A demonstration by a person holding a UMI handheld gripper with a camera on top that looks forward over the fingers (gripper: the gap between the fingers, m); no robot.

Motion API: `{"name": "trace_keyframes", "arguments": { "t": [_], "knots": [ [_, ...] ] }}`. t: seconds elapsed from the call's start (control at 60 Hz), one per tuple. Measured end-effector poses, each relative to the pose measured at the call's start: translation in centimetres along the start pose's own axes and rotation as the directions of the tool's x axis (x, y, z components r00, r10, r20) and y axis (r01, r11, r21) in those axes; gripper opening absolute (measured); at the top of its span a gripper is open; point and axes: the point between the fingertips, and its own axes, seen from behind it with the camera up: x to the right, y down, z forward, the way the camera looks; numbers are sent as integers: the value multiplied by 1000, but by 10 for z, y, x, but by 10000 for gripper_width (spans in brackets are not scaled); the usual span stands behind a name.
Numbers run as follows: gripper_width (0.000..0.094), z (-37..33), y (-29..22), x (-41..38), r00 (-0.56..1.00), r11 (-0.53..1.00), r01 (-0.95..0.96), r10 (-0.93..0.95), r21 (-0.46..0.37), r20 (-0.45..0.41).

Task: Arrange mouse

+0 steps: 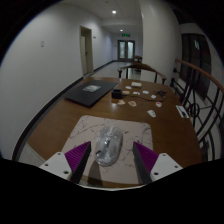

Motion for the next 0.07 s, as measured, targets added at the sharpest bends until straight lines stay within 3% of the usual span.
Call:
{"name": "trace_keyframes", "arguments": {
  "t": [0.067],
  "knots": [
    [848, -26, 2, 11, 1000, 1000, 9, -9, 15, 25]
  ]
}}
